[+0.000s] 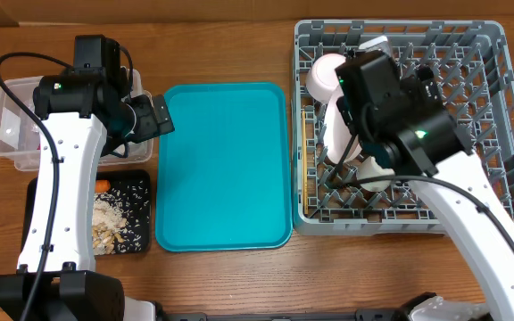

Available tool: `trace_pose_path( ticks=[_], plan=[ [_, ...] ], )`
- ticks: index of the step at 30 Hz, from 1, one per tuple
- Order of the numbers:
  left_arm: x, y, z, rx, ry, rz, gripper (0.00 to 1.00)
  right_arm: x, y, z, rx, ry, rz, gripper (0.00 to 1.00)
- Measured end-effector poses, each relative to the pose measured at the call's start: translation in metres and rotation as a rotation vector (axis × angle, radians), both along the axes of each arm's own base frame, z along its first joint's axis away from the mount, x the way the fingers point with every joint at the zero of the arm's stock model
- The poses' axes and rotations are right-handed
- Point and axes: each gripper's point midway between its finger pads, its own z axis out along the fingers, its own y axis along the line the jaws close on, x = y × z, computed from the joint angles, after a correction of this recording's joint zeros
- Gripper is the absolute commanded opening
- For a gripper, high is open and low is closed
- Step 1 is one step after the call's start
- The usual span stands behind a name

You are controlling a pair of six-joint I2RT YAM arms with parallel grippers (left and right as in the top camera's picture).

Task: Sort waste into correct bins and load items into the dishwasher
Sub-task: 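Lower the pink plate upright into the rack's left-middle slots, then release the plate and retract the right gripper to the front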

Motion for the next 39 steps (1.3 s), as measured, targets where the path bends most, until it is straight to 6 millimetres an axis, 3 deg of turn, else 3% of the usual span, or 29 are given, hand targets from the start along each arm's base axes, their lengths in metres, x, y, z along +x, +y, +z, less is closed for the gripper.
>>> trace_pose_path(
  ticks=[10, 31, 36, 39],
  plan=[
    [0.0, 0.0, 0.0, 0.0, 0.0, 0.0, 1.0, -0.003, 0.029, -0.014, 0.136, 0.071, 0.109, 1.0],
    [0.0, 0.0, 0.0, 0.0, 0.0, 0.0, 1.0, -0.004, 0.034, -0.016, 0.157, 0.082, 0.126, 1.0],
    [0.0, 0.0, 0.0, 0.0, 0.0, 0.0, 1.0, -0.01, 0.032, -0.005, 0.173, 0.055, 0.132, 1.0],
    [0.0, 0.0, 0.0, 0.0, 0.0, 0.0, 1.0, -0.021, 0.026, 0.019, 0.203, -0.011, 0.139, 1.0]
  ],
)
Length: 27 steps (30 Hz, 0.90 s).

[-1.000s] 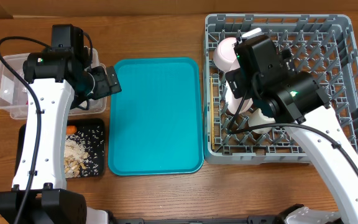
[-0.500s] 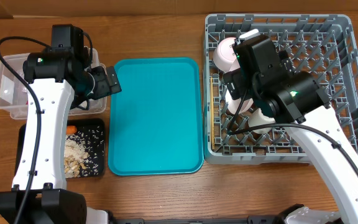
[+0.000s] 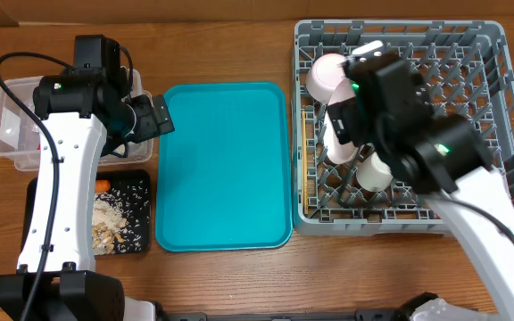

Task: Sort waste into correct bins and load items into the dishwasher
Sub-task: 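Release the plate and retract the right gripper to the front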

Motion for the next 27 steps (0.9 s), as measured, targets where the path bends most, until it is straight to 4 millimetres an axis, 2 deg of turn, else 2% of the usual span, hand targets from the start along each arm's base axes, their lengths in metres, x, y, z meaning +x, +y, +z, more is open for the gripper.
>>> trace_pose_path(
  ticks=[8, 12, 16, 19, 27],
  plan=[
    [0.0, 0.0, 0.0, 0.0, 0.0, 0.0, 1.0, -0.057, -0.029, 0.076, 0.12, -0.222, 0.003, 1.0],
    [0.0, 0.0, 0.0, 0.0, 0.0, 0.0, 1.0, -0.083, -0.043, 0.094, 0.179, -0.297, 0.009, 1.0],
    [0.0, 0.0, 0.0, 0.0, 0.0, 0.0, 1.0, -0.097, -0.057, 0.088, 0.237, -0.379, -0.009, 1.0],
    [0.0, 0.0, 0.0, 0.0, -0.001, 0.0, 1.0, -0.096, -0.061, 0.072, 0.283, -0.452, -0.012, 1.0],
    [0.0, 0.0, 0.0, -0.001, -0.002, 0.0, 1.0, -0.086, -0.045, 0.004, 0.405, -0.612, 0.086, 1.0]
  ],
)
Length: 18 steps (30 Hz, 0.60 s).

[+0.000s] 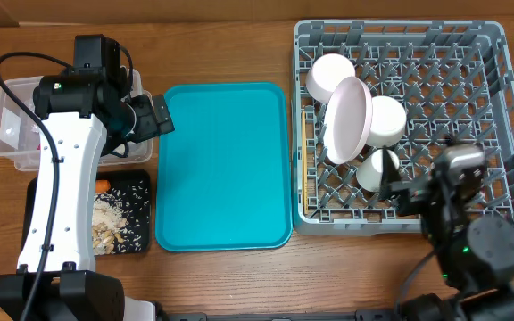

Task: Sort waste into correct bins and load items into the dishwasher
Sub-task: 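Release the plate and retract the right gripper to the front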

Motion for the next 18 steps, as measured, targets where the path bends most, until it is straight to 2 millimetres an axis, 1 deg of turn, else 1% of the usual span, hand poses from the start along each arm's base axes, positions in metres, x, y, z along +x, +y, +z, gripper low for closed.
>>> trace_pose_path(
  ticks=[2, 6, 9, 12, 18],
  plan=[
    [0.0, 0.0, 0.0, 0.0, 0.0, 0.0, 1.0, 0.0, 0.002, -0.02, 0.04, -0.047, 0.022, 1.0],
    [0.0, 0.0, 0.0, 0.001, 0.0, 0.0, 1.0, -0.004, -0.002, -0.062, 0.139, -0.087, 0.023, 1.0],
    [0.0, 0.0, 0.0, 0.001, 0.0, 0.0, 1.0, -0.008, -0.006, -0.084, 0.202, -0.114, 0.019, 1.0],
    [0.0, -0.001, 0.0, 0.001, 0.0, -0.002, 1.0, -0.013, -0.006, -0.094, 0.24, -0.145, 0.024, 1.0],
    [0.0, -0.003, 0.0, 0.001, 0.0, -0.007, 1.0, -0.018, -0.006, -0.098, 0.279, -0.174, 0.038, 1.0]
  ],
)
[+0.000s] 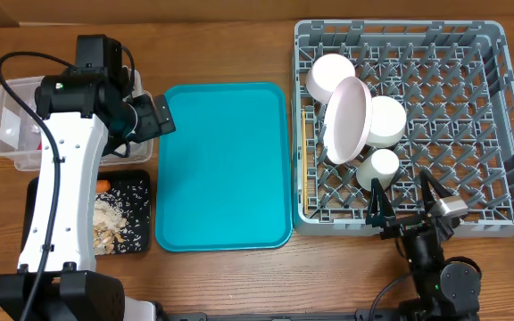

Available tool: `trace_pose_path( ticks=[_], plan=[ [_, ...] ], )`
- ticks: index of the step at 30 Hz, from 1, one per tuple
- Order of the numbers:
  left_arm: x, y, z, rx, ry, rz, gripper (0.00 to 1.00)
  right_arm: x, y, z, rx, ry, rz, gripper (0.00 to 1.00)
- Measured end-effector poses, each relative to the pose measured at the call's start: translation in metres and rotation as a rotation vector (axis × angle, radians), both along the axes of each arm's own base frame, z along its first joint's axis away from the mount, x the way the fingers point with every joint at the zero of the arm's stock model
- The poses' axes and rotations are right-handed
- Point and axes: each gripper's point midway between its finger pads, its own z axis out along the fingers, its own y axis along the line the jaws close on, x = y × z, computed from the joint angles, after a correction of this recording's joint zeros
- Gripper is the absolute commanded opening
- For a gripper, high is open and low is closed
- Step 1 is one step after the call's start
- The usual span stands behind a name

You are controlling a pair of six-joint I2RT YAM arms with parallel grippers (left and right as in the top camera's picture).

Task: Sort waste into correct bins and load items into the dishwasher

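Note:
The grey dishwasher rack (400,27) stands at the right. In its left part a pale pink plate (346,120) leans on edge between three white cups (328,76), (386,120), (380,167). My right gripper (406,207) is low at the table's front edge, just in front of the rack. Its fingers (376,207) are spread open and hold nothing. My left gripper (159,114) hangs between the clear bin (12,125) and the teal tray (221,165). How its jaws stand is not visible.
The teal tray lies in the middle with nothing on it. A black bin (132,241) at the front left holds food scraps and an orange piece (103,185). The left arm's white link crosses both bins.
My right arm has drawn back from over the rack's front right corner to the table's front edge, with its open fingers now showing. The left arm, plate and cups have not moved.
My right arm first covered the plate and cups in the rack's left part, and was still over them later. Then it was off them at the rack's front, leaving the plate leaning among three cups. Now it sits low at the front edge. The left arm stayed put.

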Motion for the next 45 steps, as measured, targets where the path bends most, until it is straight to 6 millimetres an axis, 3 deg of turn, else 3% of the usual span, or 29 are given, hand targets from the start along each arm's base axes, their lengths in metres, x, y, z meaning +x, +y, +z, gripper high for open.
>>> trace_pose_path(
  ticks=[5, 10, 45],
  plan=[
    [0.0, 0.0, 0.0, 0.0, 0.0, 0.0, 1.0, 0.002, 0.003, -0.016, 0.007, 0.036, 0.017, 1.0],
    [0.0, -0.001, 0.0, 0.0, 0.0, -0.004, 1.0, 0.003, 0.007, -0.049, -0.008, 0.144, 0.039, 1.0],
    [0.0, -0.002, 0.0, 0.0, 0.0, -0.006, 1.0, 0.003, 0.009, -0.049, -0.042, 0.135, 0.051, 1.0]
  ],
)
